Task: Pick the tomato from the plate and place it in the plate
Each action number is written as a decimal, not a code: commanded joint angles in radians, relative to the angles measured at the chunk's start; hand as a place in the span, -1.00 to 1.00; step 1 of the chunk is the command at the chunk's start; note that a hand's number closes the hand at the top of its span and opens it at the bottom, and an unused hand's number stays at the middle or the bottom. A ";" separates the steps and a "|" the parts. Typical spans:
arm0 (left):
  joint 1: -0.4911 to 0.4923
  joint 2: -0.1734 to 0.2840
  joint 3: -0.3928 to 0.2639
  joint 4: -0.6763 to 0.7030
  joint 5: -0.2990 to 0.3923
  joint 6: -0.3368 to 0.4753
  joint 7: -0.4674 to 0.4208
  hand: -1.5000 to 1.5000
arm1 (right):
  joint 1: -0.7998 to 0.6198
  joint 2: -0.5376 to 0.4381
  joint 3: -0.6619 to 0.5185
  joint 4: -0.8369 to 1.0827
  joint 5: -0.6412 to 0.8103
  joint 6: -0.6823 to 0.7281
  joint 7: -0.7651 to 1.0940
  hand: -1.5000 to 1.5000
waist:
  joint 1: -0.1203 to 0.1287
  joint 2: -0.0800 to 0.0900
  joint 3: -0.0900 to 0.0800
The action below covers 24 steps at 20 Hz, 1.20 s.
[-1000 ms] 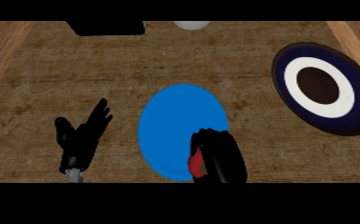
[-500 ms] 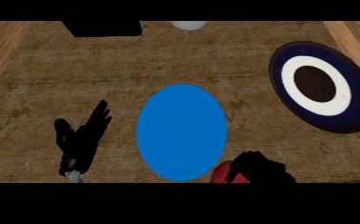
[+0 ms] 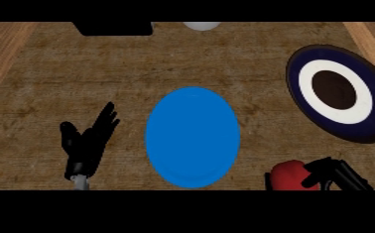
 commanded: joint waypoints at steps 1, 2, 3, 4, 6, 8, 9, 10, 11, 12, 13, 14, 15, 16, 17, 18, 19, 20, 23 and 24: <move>-0.007 0.009 -0.007 -0.039 0.006 -0.006 0.063 0.00 | -0.031 -0.072 -0.108 0.022 -0.293 -0.104 -0.109 1.00 | 0.011 0.003 0.000; -0.009 0.019 0.007 -0.014 0.017 -0.023 0.049 0.00 | -0.066 -0.075 -0.176 0.057 -0.343 -0.113 -0.123 1.00 | 0.011 0.004 -0.001; -0.028 -0.001 -0.007 0.021 -0.014 0.002 0.037 0.00 | -0.097 -0.075 -0.222 0.116 -0.378 -0.115 -0.153 1.00 | 0.010 0.005 -0.002; 0.001 0.044 0.030 0.016 0.017 -0.044 0.012 0.00 | -0.087 -0.109 -0.268 0.133 -0.428 -0.107 -0.192 1.00 | 0.010 0.004 -0.002; -0.018 0.005 0.020 0.032 0.019 -0.023 0.012 0.00 | -0.107 -0.103 -0.299 0.263 -0.534 -0.121 -0.334 1.00 | 0.010 0.005 0.000; -0.055 -0.014 0.015 0.083 -0.004 -0.004 -0.010 0.00 | -0.195 -0.101 -0.396 0.360 -0.600 -0.081 -0.359 1.00 | 0.010 0.008 -0.001; -0.036 0.023 0.023 0.018 0.004 -0.020 0.027 0.00 | -0.222 -0.064 -0.422 0.424 -0.603 -0.104 -0.382 1.00 | 0.018 0.006 -0.001; -0.002 0.018 0.012 0.034 0.006 -0.040 -0.010 0.00 | -0.269 -0.095 -0.488 0.460 -0.672 -0.062 -0.400 1.00 | 0.022 0.007 -0.001; 0.010 0.009 0.012 0.057 0.011 -0.049 -0.037 0.00 | -0.279 -0.105 -0.520 0.497 -0.714 -0.033 -0.462 1.00 | 0.019 0.007 -0.001; -0.028 -0.012 0.001 0.038 -0.012 -0.004 0.000 0.00 | -0.313 -0.119 -0.572 0.539 -0.780 0.015 -0.494 1.00 | 0.017 0.007 -0.001; 0.000 -0.006 -0.011 -0.027 -0.005 -0.007 0.045 0.00 | -0.300 -0.067 -0.572 0.616 -0.806 0.020 -0.601 1.00 | 0.020 0.005 0.000; -0.023 -0.021 -0.019 0.034 -0.019 -0.007 0.013 0.00 | -0.430 -0.097 -0.595 0.717 -0.801 0.066 -0.560 1.00 | 0.033 0.011 -0.001; -0.015 0.023 0.022 0.009 0.017 -0.038 0.038 0.00 | -0.406 -0.088 -0.644 0.752 -0.868 0.107 -0.644 1.00 | 0.027 0.008 -0.001; -0.035 0.009 0.012 0.022 0.008 -0.031 0.030 0.00 | -0.458 -0.128 -0.688 0.818 -0.890 0.157 -0.652 1.00 | 0.028 0.010 -0.001; -0.055 0.000 0.008 -0.014 -0.002 -0.001 0.065 0.00 | -0.489 -0.127 -0.713 0.886 -0.911 0.189 -0.706 1.00 | 0.031 0.010 -0.001; -0.022 -0.038 -0.035 0.025 -0.042 0.016 0.020 0.00 | -0.523 -0.104 -0.725 0.947 -0.908 0.191 -0.745 1.00 | 0.026 0.009 -0.002; -0.004 0.006 -0.012 0.000 -0.020 -0.023 0.022 0.00 | -0.462 -0.131 -0.781 0.976 -0.974 0.282 -0.839 1.00 | 0.023 0.008 -0.001; -0.068 -0.038 -0.022 0.044 -0.034 0.015 0.033 0.00 | -0.596 -0.104 -0.754 1.111 -0.925 0.246 -0.842 1.00 | 0.034 0.013 -0.002; -0.009 -0.003 -0.011 -0.012 -0.020 -0.015 0.044 0.00 | -0.692 -0.164 -0.820 1.297 -0.956 0.353 -0.921 1.00 | 0.036 0.010 -0.003; -0.048 0.002 0.013 0.035 0.002 -0.035 0.036 0.00 | -0.741 -0.177 -0.833 1.353 -0.949 0.360 -0.947 1.00 | 0.033 0.011 -0.003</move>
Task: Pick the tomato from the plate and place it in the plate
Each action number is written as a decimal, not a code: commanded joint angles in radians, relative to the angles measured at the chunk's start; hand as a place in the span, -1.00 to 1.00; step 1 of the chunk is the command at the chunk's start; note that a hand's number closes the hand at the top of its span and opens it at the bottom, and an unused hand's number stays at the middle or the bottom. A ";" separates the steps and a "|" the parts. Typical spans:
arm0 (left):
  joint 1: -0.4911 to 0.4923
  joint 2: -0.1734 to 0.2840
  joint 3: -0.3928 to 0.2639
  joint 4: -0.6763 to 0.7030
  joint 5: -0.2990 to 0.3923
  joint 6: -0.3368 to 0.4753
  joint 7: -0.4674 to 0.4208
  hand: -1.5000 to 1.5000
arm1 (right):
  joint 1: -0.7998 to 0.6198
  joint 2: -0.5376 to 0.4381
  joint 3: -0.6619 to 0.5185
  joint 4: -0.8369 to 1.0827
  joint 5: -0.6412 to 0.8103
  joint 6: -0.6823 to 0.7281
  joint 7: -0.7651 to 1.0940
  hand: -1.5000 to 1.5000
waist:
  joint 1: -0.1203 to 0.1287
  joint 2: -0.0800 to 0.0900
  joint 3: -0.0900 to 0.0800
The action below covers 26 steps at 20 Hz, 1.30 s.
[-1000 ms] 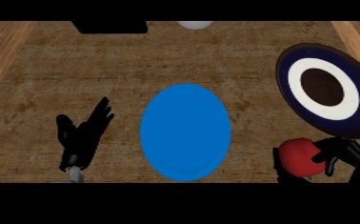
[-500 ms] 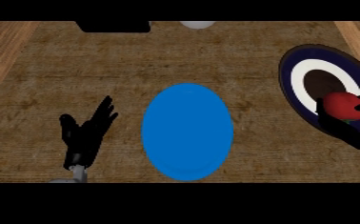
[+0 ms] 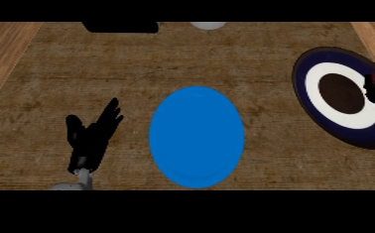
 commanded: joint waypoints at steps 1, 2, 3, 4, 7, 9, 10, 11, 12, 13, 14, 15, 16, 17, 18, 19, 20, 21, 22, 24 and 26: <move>0.070 -0.004 -0.027 -0.030 -0.015 -0.014 -0.026 0.00 | -0.177 -0.007 -0.055 0.309 0.005 0.043 -0.145 1.00 | 0.012 0.003 -0.002; 0.007 -0.032 -0.048 -0.005 -0.024 0.002 0.003 0.00 | -0.143 -0.055 0.001 0.333 0.035 0.064 0.037 1.00 | 0.029 0.012 -0.002; -0.017 -0.003 -0.007 0.035 -0.010 -0.011 -0.011 0.00 | -0.150 -0.087 0.041 0.355 0.066 0.107 0.077 1.00 | 0.024 0.012 -0.003; -0.004 -0.026 -0.033 0.011 -0.018 -0.003 -0.017 0.00 | -0.139 -0.096 0.076 0.398 0.118 0.099 0.058 -1.00 | 0.036 0.015 -0.002; 0.014 -0.018 -0.033 0.005 -0.015 -0.014 -0.014 0.00 | -0.213 -0.103 0.119 0.518 0.148 0.206 0.068 -1.00 | 0.036 0.012 -0.001; -0.014 -0.004 -0.010 0.032 -0.007 -0.025 -0.030 0.00 | -0.294 -0.123 0.093 0.596 0.129 0.291 0.014 -1.00 | 0.043 0.017 0.000; 0.006 -0.033 -0.043 0.001 -0.022 -0.004 -0.011 0.00 | -0.315 -0.101 0.074 0.645 0.120 0.292 -0.026 -1.00 | 0.040 0.015 0.001; -0.012 -0.019 -0.024 0.009 -0.021 -0.001 -0.003 0.00 | -0.321 -0.102 0.065 0.666 0.118 0.320 -0.082 -1.00 | 0.036 0.015 0.001; 0.035 -0.024 -0.052 -0.017 -0.039 -0.001 -0.022 0.00 | -0.341 -0.106 0.048 0.679 0.103 0.339 -0.095 -1.00 | 0.045 0.015 0.002; 0.035 -0.034 -0.043 0.003 -0.018 -0.013 -0.045 0.00 | -0.296 -0.073 0.015 0.660 0.058 0.375 -0.184 -1.00 | 0.035 0.017 0.003; -0.025 -0.049 -0.041 0.035 -0.045 0.029 -0.013 0.00 | -0.332 -0.076 0.005 0.684 0.058 0.378 -0.197 -1.00 | 0.031 0.019 0.003; 0.007 -0.030 -0.018 0.056 -0.019 -0.004 -0.051 0.00 | -0.320 -0.049 -0.024 0.684 0.033 0.359 -0.254 -1.00 | 0.034 0.022 0.003; -0.001 -0.004 -0.011 0.014 -0.008 -0.025 -0.031 0.00 | -0.330 -0.079 -0.053 0.694 0.004 0.416 -0.272 -1.00 | 0.031 0.017 0.003; 0.027 -0.020 -0.018 0.006 -0.007 -0.015 -0.036 0.00 | -0.341 -0.074 -0.090 0.694 -0.033 0.427 -0.282 -1.00 | 0.027 0.014 0.002; -0.021 -0.017 -0.027 0.002 -0.019 -0.009 0.009 0.00 | -0.366 -0.037 -0.103 0.711 -0.041 0.393 -0.299 -1.00 | 0.028 0.016 0.003; 0.034 -0.009 -0.019 -0.006 -0.015 -0.014 -0.021 0.00 | -0.346 -0.072 -0.132 0.723 -0.068 0.454 -0.330 -1.00 | 0.024 0.013 0.002; -0.010 -0.027 -0.024 -0.007 -0.015 0.006 0.030 0.00 | -0.349 -0.086 -0.158 0.750 -0.093 0.490 -0.313 -1.00 | 0.020 0.015 0.003; 0.001 -0.014 -0.013 0.024 -0.016 -0.012 -0.022 0.00 | -0.368 -0.122 -0.161 0.780 -0.090 0.525 -0.296 -1.00 | 0.019 0.014 0.001; 0.015 -0.038 -0.037 -0.015 -0.031 0.015 0.001 0.00 | -0.346 -0.107 -0.178 0.794 -0.105 0.534 -0.330 -1.00 | 0.014 0.010 0.001; 0.011 -0.003 -0.010 -0.056 0.014 -0.022 0.056 0.00 | -0.322 -0.145 -0.201 0.837 -0.121 0.595 -0.335 -1.00 | 0.020 0.012 0.002; 0.018 -0.020 -0.005 -0.003 -0.007 -0.006 -0.021 0.00 | -0.283 -0.182 -0.214 0.854 -0.140 0.728 -0.336 -1.00 | 0.009 0.013 0.002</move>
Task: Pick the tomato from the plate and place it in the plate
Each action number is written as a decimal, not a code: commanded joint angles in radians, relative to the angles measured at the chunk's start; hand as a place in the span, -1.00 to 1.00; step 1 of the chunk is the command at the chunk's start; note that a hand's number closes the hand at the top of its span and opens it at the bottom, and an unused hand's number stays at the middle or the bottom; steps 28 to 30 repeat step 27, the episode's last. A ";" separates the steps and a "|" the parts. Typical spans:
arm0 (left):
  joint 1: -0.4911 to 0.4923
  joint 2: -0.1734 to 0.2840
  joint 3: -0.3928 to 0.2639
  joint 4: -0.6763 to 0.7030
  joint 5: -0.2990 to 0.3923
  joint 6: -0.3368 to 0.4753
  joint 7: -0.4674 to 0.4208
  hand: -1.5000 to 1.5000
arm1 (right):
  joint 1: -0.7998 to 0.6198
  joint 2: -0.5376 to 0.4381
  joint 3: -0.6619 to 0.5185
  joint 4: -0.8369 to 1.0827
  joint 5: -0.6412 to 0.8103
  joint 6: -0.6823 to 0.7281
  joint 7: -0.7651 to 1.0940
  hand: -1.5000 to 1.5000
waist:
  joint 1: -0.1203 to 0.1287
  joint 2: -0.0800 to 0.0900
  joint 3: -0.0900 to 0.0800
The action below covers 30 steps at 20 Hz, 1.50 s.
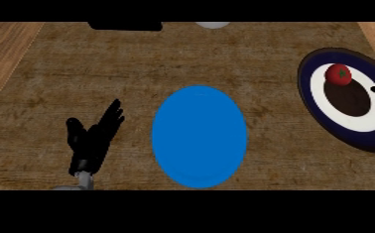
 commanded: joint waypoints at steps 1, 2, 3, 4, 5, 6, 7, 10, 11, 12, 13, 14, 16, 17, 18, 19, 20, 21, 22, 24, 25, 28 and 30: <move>-0.057 -0.012 0.010 0.045 -0.010 0.022 0.019 0.00 | 0.014 -0.059 -0.032 0.061 -0.030 0.177 -0.005 -1.00 | -0.009 0.005 0.000; 0.027 -0.002 0.004 0.030 -0.009 -0.005 -0.048 0.00 | 0.036 -0.062 -0.037 0.066 -0.032 0.204 -0.036 -1.00 | -0.008 -0.001 -0.002; -0.032 0.015 0.035 0.017 0.021 -0.005 0.034 0.00 | 0.075 -0.072 -0.031 0.063 -0.033 0.292 -0.050 -1.00 | -0.017 -0.002 -0.001; 0.032 -0.018 -0.005 0.056 -0.022 0.005 -0.074 0.00 | 0.125 -0.063 -0.035 0.072 -0.036 0.328 -0.089 -1.00 | -0.021 -0.003 -0.002; -0.015 0.015 0.037 0.041 0.020 -0.017 -0.012 0.00 | 0.112 -0.091 -0.028 0.078 -0.029 0.376 -0.070 -1.00 | -0.016 -0.001 -0.001; -0.027 -0.017 0.010 0.066 -0.015 0.016 -0.021 0.00 | 0.133 -0.085 -0.016 0.077 -0.015 0.405 -0.097 -1.00 | -0.021 -0.002 -0.001; 0.027 0.007 0.016 -0.014 0.009 -0.004 0.012 0.00 | 0.170 -0.117 -0.006 0.067 -0.004 0.438 -0.118 -1.00 | -0.022 -0.008 -0.003; -0.010 0.011 0.028 0.035 0.004 -0.006 0.006 0.00 | 0.224 -0.091 0.014 0.057 0.017 0.490 -0.181 -1.00 | -0.026 -0.007 -0.002; 0.016 0.001 0.023 -0.004 0.010 0.001 0.010 0.00 | 0.240 -0.150 0.005 0.059 0.010 0.531 -0.156 -1.00 | -0.026 -0.009 -0.002; -0.025 -0.007 0.027 0.055 -0.011 0.016 -0.016 0.00 | 0.274 -0.098 0.031 0.037 0.036 0.515 -0.224 -1.00 | -0.033 -0.007 -0.002; -0.007 -0.015 0.019 0.084 -0.008 0.000 -0.045 0.00 | 0.293 -0.083 0.026 0.045 0.034 0.498 -0.244 -1.00 | -0.031 -0.006 -0.002; 0.065 -0.008 0.008 0.021 -0.016 0.008 -0.044 0.00 | 0.331 -0.112 0.036 0.034 0.049 0.505 -0.268 -1.00 | -0.026 -0.009 -0.001; -0.027 0.014 0.047 0.056 0.004 -0.002 -0.007 0.00 | 0.326 -0.134 0.033 0.034 0.051 0.504 -0.257 -1.00 | -0.031 -0.007 -0.001; 0.037 0.020 0.037 -0.003 0.013 -0.017 -0.014 0.00 | 0.360 -0.097 0.050 0.023 0.074 0.453 -0.308 -1.00 | -0.026 -0.010 -0.001; 0.019 -0.006 0.035 0.066 0.005 -0.009 -0.056 0.00 | 0.371 -0.102 0.045 0.019 0.066 0.478 -0.307 -1.00 | -0.035 -0.010 -0.002; -0.023 -0.018 0.027 0.065 -0.009 0.015 -0.027 0.00 | 0.350 -0.112 0.049 0.022 0.074 0.455 -0.290 -1.00 | -0.033 -0.009 -0.002; 0.001 0.002 0.034 0.063 -0.011 0.001 -0.038 0.00 | 0.399 -0.089 0.057 0.023 0.084 0.453 -0.334 -1.00 | -0.034 -0.010 -0.002; -0.047 -0.023 0.020 0.060 -0.022 0.028 -0.002 0.00 | 0.377 -0.102 0.051 0.023 0.081 0.445 -0.309 -1.00 | -0.035 -0.010 -0.002; -0.017 -0.001 0.034 0.063 -0.015 0.001 -0.045 0.00 | 0.370 -0.082 0.057 0.018 0.091 0.407 -0.323 -1.00 | -0.030 -0.010 -0.002; -0.005 -0.022 0.026 0.025 -0.014 0.029 -0.006 0.00 | 0.426 -0.110 0.055 0.008 0.082 0.481 -0.331 -1.00 | -0.038 -0.013 -0.003; -0.014 -0.004 0.042 0.066 0.008 -0.009 -0.020 0.00 | 0.413 -0.068 0.067 0.009 0.102 0.408 -0.352 -1.00 | -0.033 -0.011 -0.002; 0.006 -0.026 0.010 0.045 -0.036 0.029 -0.026 0.00 | 0.427 -0.080 0.059 0.006 0.093 0.431 -0.356 -1.00 | -0.033 -0.011 -0.001; 0.006 -0.026 0.010 0.045 -0.036 0.029 -0.026 0.00 | 0.427 -0.080 0.059 0.006 0.093 0.431 -0.356 -1.00 | -0.033 -0.011 -0.001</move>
